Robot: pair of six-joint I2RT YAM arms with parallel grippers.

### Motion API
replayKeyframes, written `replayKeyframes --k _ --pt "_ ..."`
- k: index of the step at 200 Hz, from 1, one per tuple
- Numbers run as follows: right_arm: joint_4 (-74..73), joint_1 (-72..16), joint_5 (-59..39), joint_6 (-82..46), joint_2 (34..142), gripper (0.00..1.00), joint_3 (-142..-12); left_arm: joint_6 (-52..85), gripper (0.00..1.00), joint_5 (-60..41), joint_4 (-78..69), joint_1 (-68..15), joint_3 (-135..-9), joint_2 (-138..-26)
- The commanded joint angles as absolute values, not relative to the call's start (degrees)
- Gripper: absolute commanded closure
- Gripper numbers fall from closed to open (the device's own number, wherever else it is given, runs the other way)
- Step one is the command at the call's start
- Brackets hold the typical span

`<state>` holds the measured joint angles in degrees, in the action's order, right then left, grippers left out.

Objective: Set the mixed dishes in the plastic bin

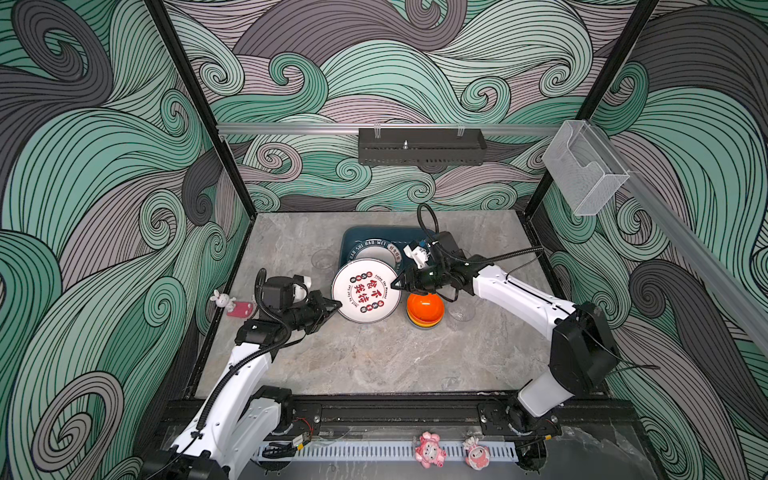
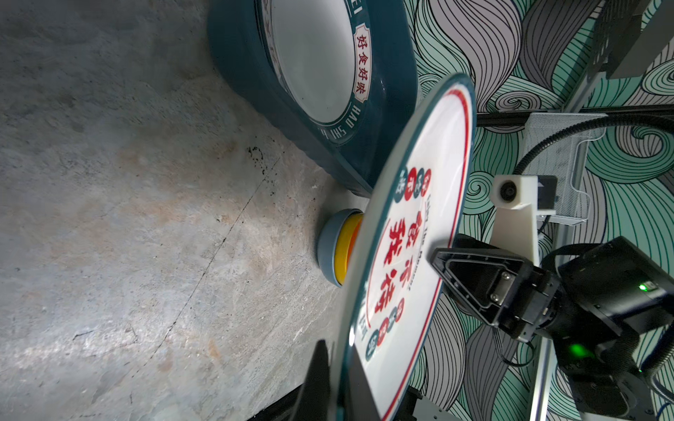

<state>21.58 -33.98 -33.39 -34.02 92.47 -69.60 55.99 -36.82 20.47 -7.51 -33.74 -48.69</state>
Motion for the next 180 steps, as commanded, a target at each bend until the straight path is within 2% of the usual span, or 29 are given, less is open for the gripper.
replayKeyframes --k 1,55,89,111,135,180 --pt "19.15 -33.82 -34.43 -34.32 91.21 0.68 -68.91 57.07 1.00 -39.48 15.88 -7.38 -36.71 -49.12" --pt "18.24 -33.06 -34.57 -34.83 90.76 0.89 -68.91 57.78 1.00 -39.65 14.50 -7.38 -36.90 -50.88" --pt "16.37 -31.75 -34.42 -35.84 89.89 0.97 -68.41 57.92 0.80 -39.16 14.06 -7.38 -37.05 -51.58" --pt "15.47 -31.07 -34.02 -36.19 89.65 1.00 -68.51 57.88 0.75 -38.72 13.97 -7.38 -37.14 -51.82" --pt "15.22 -30.09 -32.99 -36.32 89.43 1.00 -69.19 57.75 0.62 -37.73 14.93 -7.37 -37.31 -51.64" --pt "17.09 -27.52 -29.90 -36.56 91.76 1.00 -72.80 56.95 0.46 -35.27 17.41 -7.38 -36.27 -50.41"
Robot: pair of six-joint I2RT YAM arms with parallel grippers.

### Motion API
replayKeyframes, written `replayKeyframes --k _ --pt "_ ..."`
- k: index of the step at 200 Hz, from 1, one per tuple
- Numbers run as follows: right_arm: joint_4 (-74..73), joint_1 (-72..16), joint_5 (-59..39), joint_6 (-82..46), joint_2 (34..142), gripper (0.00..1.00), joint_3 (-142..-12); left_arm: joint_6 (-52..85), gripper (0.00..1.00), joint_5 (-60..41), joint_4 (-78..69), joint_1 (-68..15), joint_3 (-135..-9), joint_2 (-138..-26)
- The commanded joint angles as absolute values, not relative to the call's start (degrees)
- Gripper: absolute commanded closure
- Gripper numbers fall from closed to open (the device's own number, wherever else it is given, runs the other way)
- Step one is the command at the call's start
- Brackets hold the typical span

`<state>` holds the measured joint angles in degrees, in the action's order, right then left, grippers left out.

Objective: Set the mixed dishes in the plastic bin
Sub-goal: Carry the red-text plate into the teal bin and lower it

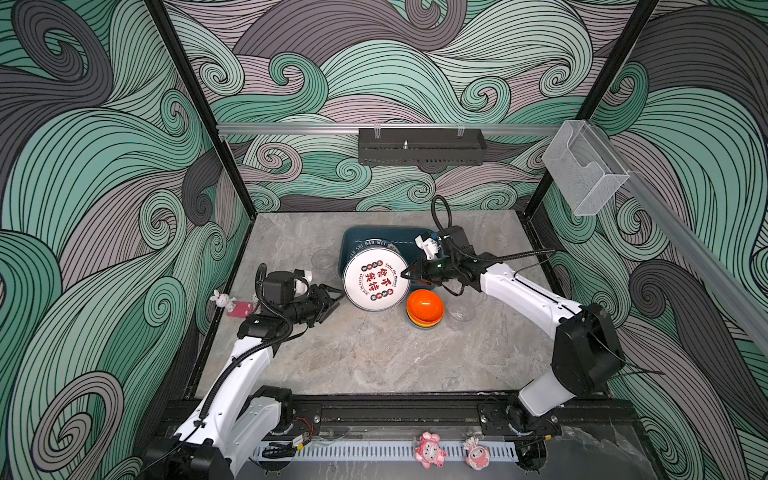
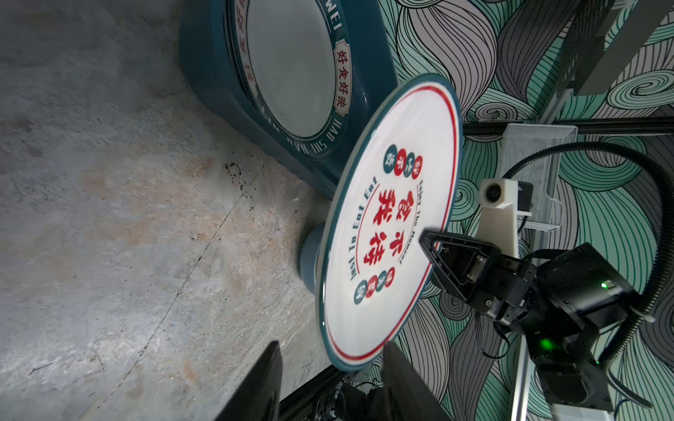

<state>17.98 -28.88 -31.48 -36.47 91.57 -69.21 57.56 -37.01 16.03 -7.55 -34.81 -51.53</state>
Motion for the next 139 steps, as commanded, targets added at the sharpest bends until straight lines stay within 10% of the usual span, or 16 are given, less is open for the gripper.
replayKeyframes --k 1,139 --pt "17.12 -27.47 -29.85 -36.65 91.85 1.00 -72.92 56.91 0.45 -35.26 17.45 -7.38 -36.19 -50.38" --pt "18.59 -24.04 -21.32 -39.76 111.91 1.00 -89.75 56.49 0.28 -35.07 18.98 -7.38 -32.19 -49.02"
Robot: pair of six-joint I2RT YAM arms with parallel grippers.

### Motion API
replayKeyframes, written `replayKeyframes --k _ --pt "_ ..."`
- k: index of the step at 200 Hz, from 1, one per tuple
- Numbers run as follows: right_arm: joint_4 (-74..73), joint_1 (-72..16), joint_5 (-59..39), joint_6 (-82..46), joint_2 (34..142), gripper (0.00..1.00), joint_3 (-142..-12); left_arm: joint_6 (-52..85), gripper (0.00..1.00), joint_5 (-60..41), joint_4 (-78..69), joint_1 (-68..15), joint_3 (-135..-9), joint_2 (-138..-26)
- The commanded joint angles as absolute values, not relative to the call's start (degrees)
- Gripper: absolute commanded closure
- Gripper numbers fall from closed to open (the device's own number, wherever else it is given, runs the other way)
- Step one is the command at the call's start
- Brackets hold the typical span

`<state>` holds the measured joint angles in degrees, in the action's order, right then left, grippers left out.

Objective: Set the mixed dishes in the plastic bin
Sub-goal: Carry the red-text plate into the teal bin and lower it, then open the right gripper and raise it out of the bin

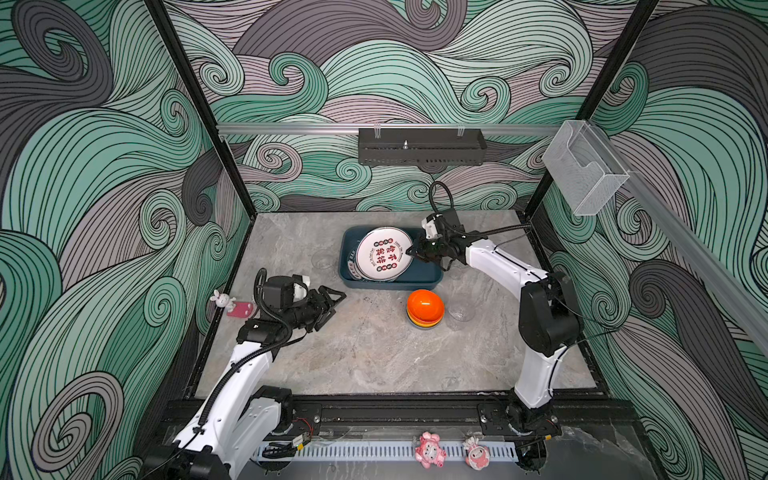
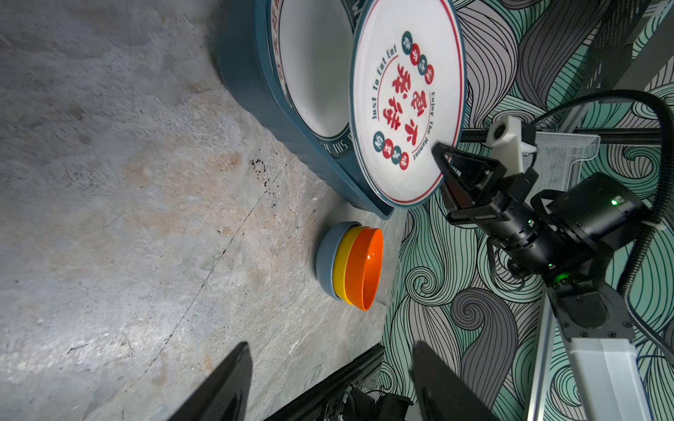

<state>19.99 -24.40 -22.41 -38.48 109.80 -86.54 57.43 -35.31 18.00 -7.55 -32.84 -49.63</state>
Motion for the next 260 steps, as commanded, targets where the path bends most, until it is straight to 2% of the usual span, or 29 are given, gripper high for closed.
replayKeyframes --k 1,53,260 --pt "18.52 -24.06 -21.25 -39.79 112.03 1.00 -89.83 56.50 0.28 -35.07 18.98 -7.38 -32.18 -48.99" --pt "18.19 -24.08 -20.38 -40.25 116.90 1.00 -92.44 56.68 0.28 -34.71 18.90 -7.38 -31.37 -49.26" --pt "17.40 -24.78 -22.04 -42.25 122.53 1.00 -96.54 56.86 0.28 -35.54 17.72 -7.38 -30.32 -51.09"
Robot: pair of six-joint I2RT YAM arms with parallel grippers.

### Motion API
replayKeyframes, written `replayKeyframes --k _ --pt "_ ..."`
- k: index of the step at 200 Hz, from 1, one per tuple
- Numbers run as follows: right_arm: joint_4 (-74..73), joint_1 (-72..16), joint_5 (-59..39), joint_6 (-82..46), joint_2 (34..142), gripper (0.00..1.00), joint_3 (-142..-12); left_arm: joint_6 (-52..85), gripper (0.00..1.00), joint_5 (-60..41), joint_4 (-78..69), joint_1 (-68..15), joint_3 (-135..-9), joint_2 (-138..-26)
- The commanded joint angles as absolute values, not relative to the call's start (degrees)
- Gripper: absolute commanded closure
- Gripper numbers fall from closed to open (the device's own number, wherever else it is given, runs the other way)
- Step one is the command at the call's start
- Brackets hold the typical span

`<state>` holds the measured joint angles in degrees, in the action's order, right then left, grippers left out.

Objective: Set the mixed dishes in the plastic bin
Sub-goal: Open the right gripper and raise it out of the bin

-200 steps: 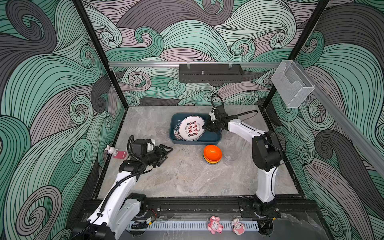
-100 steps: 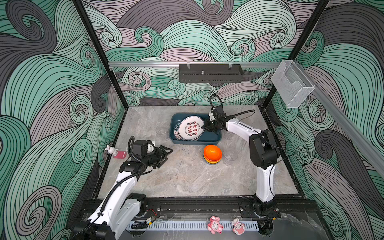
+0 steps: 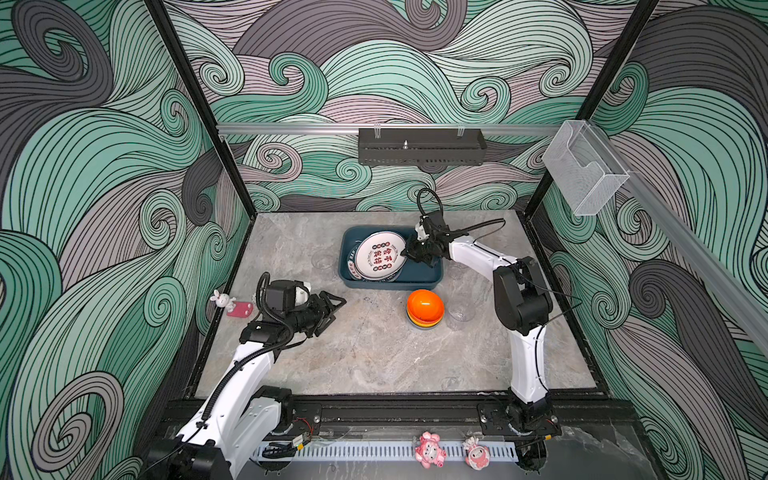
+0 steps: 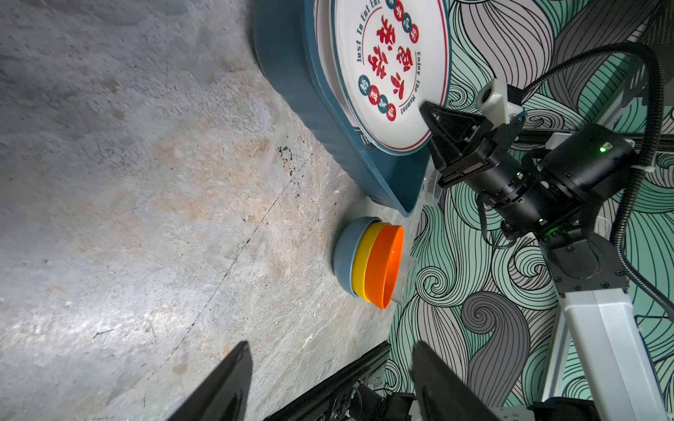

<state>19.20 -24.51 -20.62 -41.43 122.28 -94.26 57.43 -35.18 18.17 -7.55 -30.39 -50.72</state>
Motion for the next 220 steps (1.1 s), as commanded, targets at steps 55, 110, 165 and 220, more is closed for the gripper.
replayKeyframes --k 55,110,165,220 --pt "18.19 -25.51 -22.14 -42.03 123.81 0.98 -97.44 56.86 0.28 -35.51 17.84 -7.38 -30.15 -51.18" --pt "20.07 -26.02 -21.58 -41.57 124.78 0.89 -98.20 56.86 0.28 -35.42 17.97 -7.38 -29.85 -50.85" --pt "23.20 -26.06 -20.05 -40.53 124.64 0.79 -98.17 56.93 0.28 -35.33 18.18 -7.22 -29.57 -50.48" --pt "25.95 -26.02 -17.75 -39.20 124.30 0.78 -98.34 57.12 0.28 -35.15 18.35 -7.29 -29.19 -50.02"
